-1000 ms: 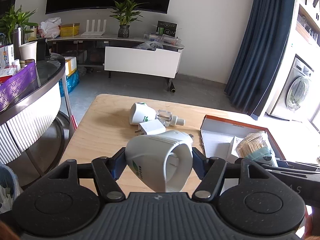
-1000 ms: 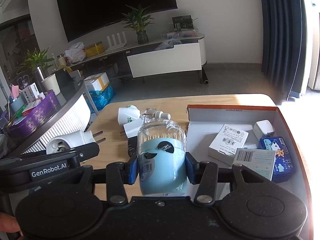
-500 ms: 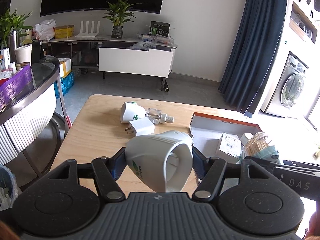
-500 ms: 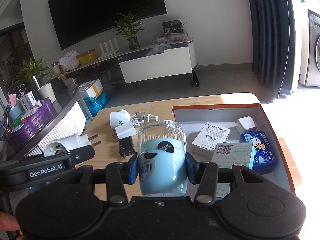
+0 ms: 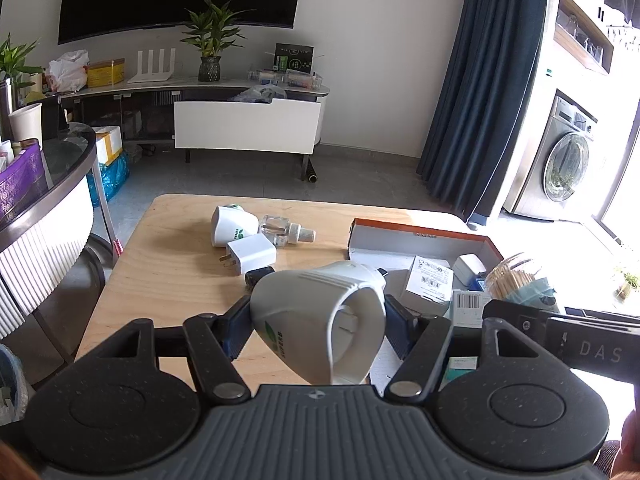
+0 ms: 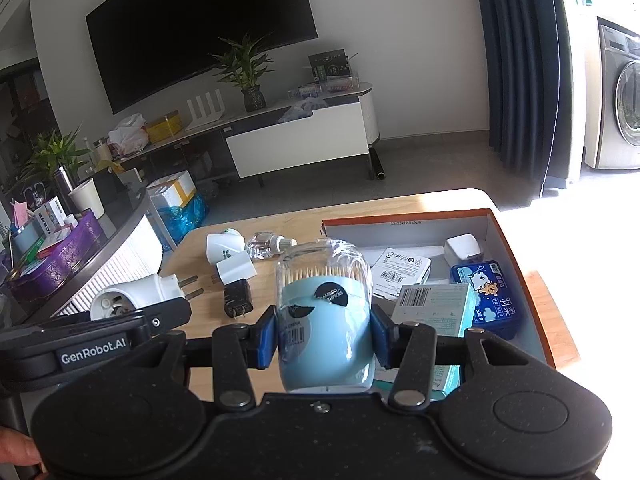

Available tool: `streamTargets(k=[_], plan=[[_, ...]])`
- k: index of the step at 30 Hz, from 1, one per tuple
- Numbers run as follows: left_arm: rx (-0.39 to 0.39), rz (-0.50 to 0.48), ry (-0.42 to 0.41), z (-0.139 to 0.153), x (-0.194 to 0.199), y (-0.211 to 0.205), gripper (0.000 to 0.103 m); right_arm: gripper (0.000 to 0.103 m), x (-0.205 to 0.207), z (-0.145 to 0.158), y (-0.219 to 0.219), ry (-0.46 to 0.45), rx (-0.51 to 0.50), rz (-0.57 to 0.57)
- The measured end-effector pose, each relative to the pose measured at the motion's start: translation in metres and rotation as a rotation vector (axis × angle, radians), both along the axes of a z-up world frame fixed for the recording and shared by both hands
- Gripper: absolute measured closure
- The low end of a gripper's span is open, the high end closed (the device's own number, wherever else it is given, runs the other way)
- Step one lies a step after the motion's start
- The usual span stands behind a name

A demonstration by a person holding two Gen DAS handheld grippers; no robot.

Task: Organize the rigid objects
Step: 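Carry the blue toothpick jar over the box with the right tool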

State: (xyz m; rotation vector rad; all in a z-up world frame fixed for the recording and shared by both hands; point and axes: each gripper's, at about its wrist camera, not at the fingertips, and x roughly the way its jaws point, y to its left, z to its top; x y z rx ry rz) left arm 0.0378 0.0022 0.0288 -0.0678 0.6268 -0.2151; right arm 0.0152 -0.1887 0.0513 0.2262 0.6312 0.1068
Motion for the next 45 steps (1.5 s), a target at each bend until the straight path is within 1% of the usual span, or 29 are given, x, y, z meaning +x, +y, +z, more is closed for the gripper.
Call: streamTargets(k=[9, 25, 32, 45], plan=[[0.009, -0.07, 0.003, -0.001, -0.008, -0.021, 0.035, 0.046, -0.014, 0.002, -0.018, -0.008, -0.001, -0.042], [-0.002, -0.19, 0.018, -0.007, -0.018, -0.065, 0.035, 0.046, -0.043, -0.001, -0.066, -0.006, 0.005, -0.166], [-0.002, -0.219, 0.024, -0.011, -0.017, -0.078, 0.035, 0.046, -0.051, -0.005, -0.081, 0.001, 0.012, -0.206], [0.021, -0.264, 0.065, -0.027, -0.018, -0.099, 0.035, 0.046, -0.051, -0.017, -0.093, 0.03, 0.026, -0.23]])
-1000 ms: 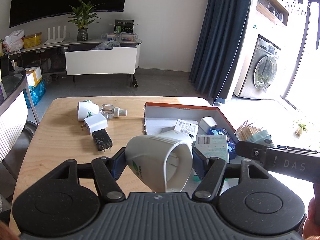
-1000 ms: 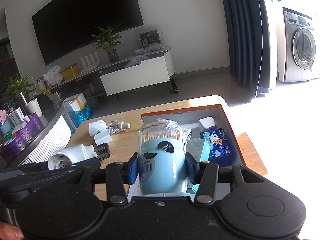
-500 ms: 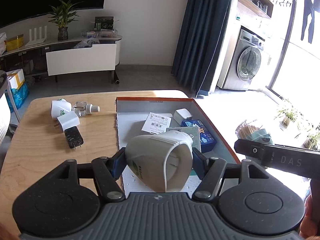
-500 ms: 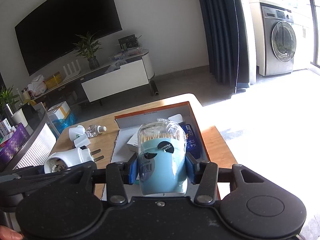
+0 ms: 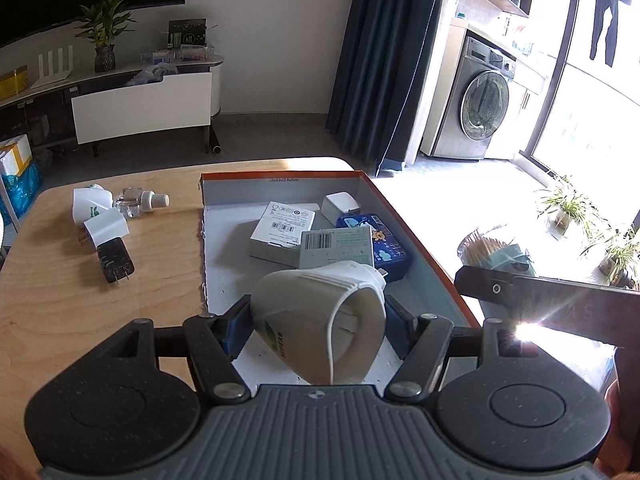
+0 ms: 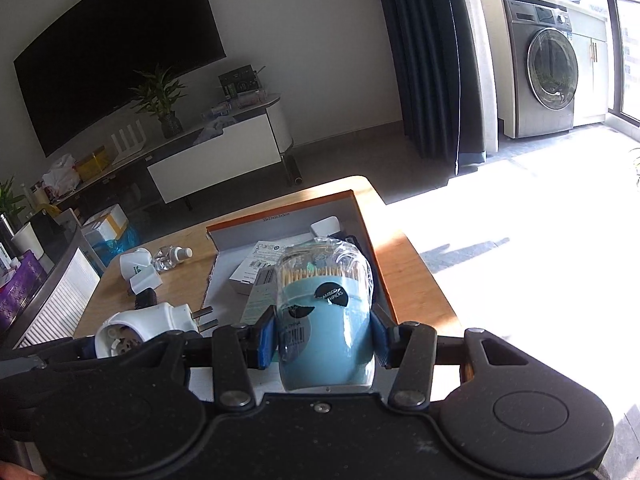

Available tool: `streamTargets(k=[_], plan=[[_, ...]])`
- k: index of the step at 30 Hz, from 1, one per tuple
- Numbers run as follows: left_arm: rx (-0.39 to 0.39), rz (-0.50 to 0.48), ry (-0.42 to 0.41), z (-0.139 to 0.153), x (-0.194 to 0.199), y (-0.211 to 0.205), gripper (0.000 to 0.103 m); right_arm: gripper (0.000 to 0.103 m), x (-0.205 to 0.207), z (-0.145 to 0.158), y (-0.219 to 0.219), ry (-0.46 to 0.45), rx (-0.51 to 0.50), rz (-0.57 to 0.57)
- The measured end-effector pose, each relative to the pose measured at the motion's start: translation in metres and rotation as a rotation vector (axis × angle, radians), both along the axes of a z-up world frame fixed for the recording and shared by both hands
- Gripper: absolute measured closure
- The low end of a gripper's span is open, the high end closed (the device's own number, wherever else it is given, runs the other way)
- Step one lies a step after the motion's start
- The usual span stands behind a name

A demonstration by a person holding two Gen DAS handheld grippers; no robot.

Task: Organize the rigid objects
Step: 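Carry the blue toothpick jar over the box with the right tool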

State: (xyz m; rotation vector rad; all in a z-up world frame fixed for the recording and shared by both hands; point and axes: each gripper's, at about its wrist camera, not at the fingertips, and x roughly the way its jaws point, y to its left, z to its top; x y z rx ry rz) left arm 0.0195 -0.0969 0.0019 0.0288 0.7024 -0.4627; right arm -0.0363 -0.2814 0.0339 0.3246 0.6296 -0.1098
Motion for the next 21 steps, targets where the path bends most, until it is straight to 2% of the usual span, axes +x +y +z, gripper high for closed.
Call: streamTargets(k=[9, 21], plan=[[0.006, -0.026, 0.026, -0.009, 0.006, -0.012, 0.035, 0.046, 0.009, -0.008, -0.008, 0.016, 0.006, -0.013], [0.006, 0.007, -0.007, 0.001, 0.029, -0.013, 0.035, 0.046, 0.035, -0.004, -0.012, 0.003, 0.013, 0.022]])
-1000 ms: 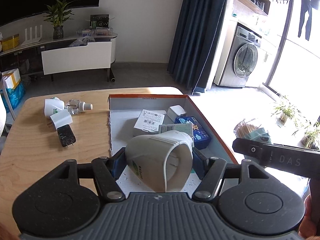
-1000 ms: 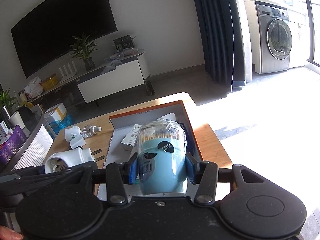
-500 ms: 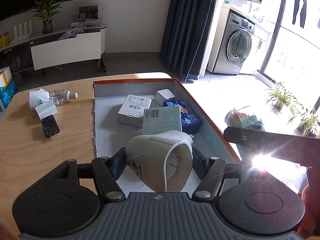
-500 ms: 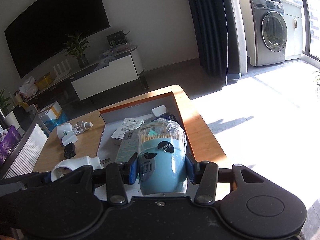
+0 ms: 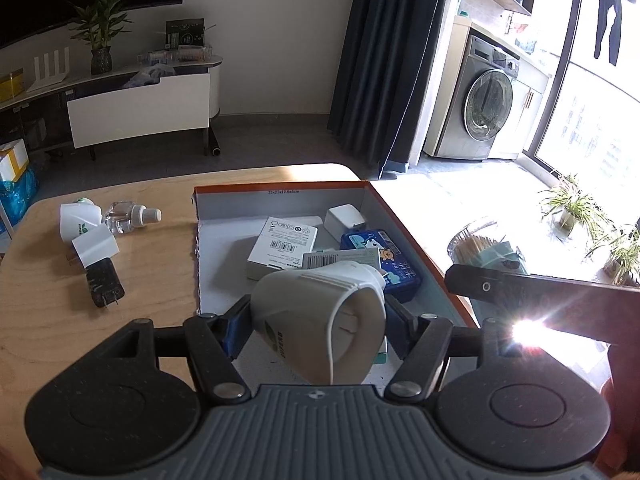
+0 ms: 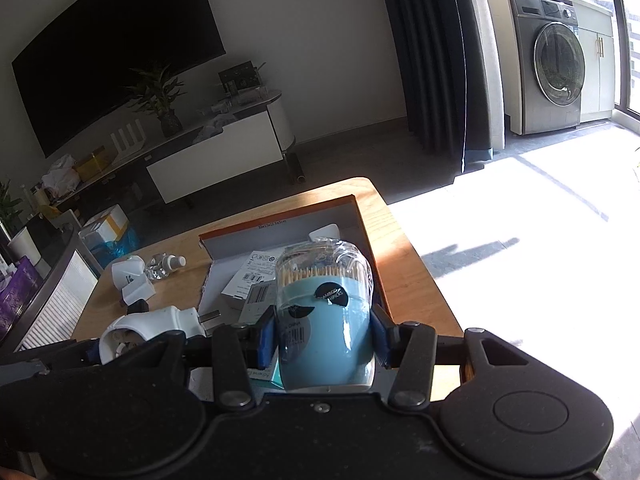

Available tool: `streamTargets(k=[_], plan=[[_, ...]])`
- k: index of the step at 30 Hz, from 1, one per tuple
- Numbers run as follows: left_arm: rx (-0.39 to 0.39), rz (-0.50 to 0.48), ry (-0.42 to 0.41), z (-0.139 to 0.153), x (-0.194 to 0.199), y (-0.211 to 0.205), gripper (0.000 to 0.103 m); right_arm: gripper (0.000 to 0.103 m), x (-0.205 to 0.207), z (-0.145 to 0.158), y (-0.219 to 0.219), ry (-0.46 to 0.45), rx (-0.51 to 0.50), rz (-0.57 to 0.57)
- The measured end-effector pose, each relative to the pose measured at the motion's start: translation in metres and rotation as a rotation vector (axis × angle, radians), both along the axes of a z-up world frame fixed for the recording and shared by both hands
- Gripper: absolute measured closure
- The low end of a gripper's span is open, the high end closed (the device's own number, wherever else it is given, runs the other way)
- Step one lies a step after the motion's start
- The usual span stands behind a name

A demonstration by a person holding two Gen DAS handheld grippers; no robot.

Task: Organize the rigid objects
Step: 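Carry the blue toothpick jar over the box with the right tool, then lower the socket and jar into the box and open both tools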

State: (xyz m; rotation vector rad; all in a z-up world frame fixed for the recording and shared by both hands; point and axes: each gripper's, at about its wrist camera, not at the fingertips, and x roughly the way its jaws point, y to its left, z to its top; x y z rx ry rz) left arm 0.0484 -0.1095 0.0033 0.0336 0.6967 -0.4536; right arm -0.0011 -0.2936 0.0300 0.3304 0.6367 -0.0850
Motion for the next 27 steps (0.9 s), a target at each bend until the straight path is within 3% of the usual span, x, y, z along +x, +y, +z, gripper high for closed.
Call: streamTargets(k=[27], plan=[[-0.009, 0.038, -0.01, 0.009, 0.05, -0.007, 0.035, 0.046, 0.071, 0.005, -0.003, 0.009, -0.029, 0.047]])
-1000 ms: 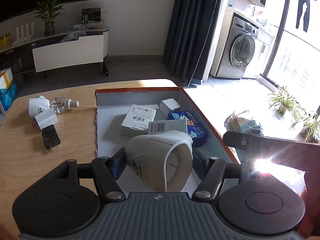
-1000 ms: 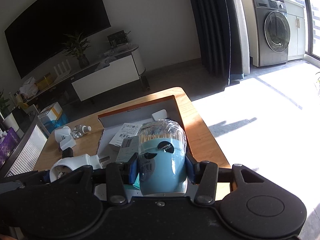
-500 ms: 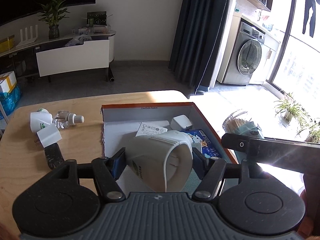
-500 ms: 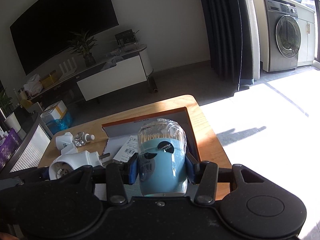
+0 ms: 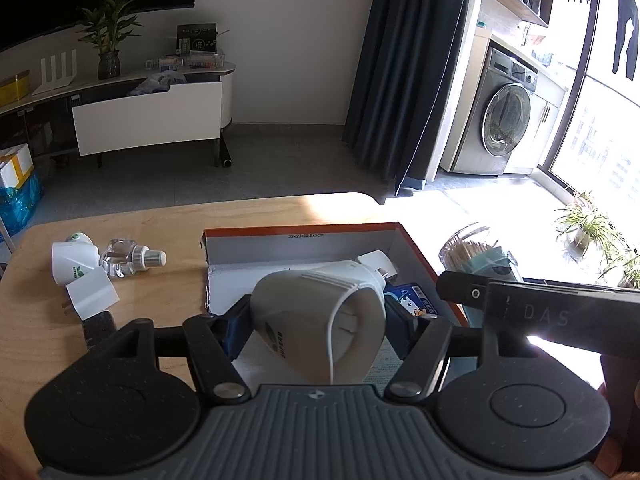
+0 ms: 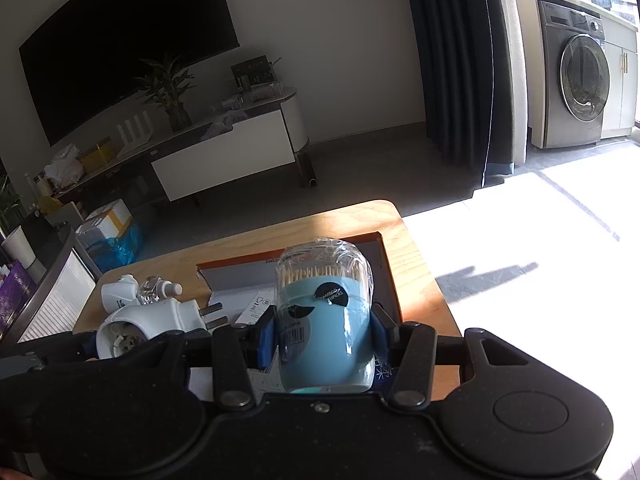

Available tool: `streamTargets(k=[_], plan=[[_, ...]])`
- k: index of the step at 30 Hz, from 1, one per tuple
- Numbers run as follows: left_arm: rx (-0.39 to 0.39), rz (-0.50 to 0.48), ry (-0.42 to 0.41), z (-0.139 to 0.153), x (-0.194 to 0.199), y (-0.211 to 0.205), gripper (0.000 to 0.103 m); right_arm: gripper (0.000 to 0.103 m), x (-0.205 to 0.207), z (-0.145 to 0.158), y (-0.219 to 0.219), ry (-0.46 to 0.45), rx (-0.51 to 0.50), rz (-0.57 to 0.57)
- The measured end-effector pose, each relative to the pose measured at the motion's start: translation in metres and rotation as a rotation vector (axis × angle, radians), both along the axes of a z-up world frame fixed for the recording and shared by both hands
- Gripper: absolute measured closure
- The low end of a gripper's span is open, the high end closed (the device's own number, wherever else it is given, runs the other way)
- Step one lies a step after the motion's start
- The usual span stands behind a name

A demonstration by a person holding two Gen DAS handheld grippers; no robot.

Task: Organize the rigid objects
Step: 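Lower the socket and jar into the box and open both tools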

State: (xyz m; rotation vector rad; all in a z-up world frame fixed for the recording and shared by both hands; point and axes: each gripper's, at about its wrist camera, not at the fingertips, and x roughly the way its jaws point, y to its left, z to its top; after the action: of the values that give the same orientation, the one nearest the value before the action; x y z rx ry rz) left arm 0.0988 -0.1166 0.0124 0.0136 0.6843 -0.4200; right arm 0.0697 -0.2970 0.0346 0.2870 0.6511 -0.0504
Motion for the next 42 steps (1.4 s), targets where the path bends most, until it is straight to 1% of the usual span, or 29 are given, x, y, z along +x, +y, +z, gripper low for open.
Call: streamTargets(k=[10, 13, 15, 16, 20, 25, 27, 29, 30, 31, 32, 36, 39, 42], plan=[[0.006, 0.013, 0.021, -0.006, 0.019, -0.001, 0.035, 0.046, 0.026, -0.011, -0.004, 0.032, -0.014, -0.001], [0.014, 0.016, 0.026, -0.008, 0.025, -0.003, 0.035, 0.045, 0.034, -0.014, -0.004, 0.028, -0.02, 0.005], [0.016, 0.018, 0.032, -0.01, 0.029, -0.004, 0.035, 0.042, 0.037, -0.014, -0.005, 0.017, -0.025, 0.004], [0.016, 0.019, 0.033, -0.01, 0.031, -0.005, 0.035, 0.037, 0.038, -0.014, -0.006, 0.006, -0.027, 0.002], [0.019, 0.008, 0.037, -0.011, 0.037, -0.011, 0.035, 0.036, 0.033, -0.01, -0.013, -0.026, -0.023, -0.02], [0.016, -0.012, 0.039, -0.01, 0.05, -0.027, 0.035, 0.036, 0.016, -0.005, -0.02, -0.052, -0.033, -0.045], [0.002, -0.023, 0.041, -0.009, 0.055, -0.033, 0.035, 0.036, 0.01, -0.004, -0.023, -0.057, -0.025, -0.055], [-0.029, -0.051, 0.046, -0.007, 0.059, -0.038, 0.035, 0.036, 0.007, -0.003, -0.025, -0.06, -0.022, -0.064], [-0.029, -0.054, 0.044, -0.005, 0.059, -0.04, 0.03, 0.036, 0.005, -0.002, -0.026, -0.063, -0.024, -0.07], [-0.025, -0.048, 0.035, -0.003, 0.058, -0.04, 0.021, 0.036, 0.004, 0.0, -0.026, -0.065, -0.024, -0.07], [-0.028, -0.043, 0.019, -0.001, 0.056, -0.039, 0.019, 0.036, 0.003, 0.001, -0.027, -0.068, -0.021, -0.07], [-0.023, -0.025, 0.011, 0.002, 0.05, -0.029, 0.018, 0.036, 0.002, 0.007, -0.023, -0.088, -0.023, -0.057], [-0.025, 0.013, 0.021, 0.005, 0.049, -0.016, 0.015, 0.036, 0.003, 0.01, -0.017, -0.094, -0.021, -0.04], [-0.011, 0.045, 0.018, 0.008, 0.044, -0.004, 0.012, 0.034, 0.004, 0.011, -0.009, -0.097, -0.026, -0.018]])
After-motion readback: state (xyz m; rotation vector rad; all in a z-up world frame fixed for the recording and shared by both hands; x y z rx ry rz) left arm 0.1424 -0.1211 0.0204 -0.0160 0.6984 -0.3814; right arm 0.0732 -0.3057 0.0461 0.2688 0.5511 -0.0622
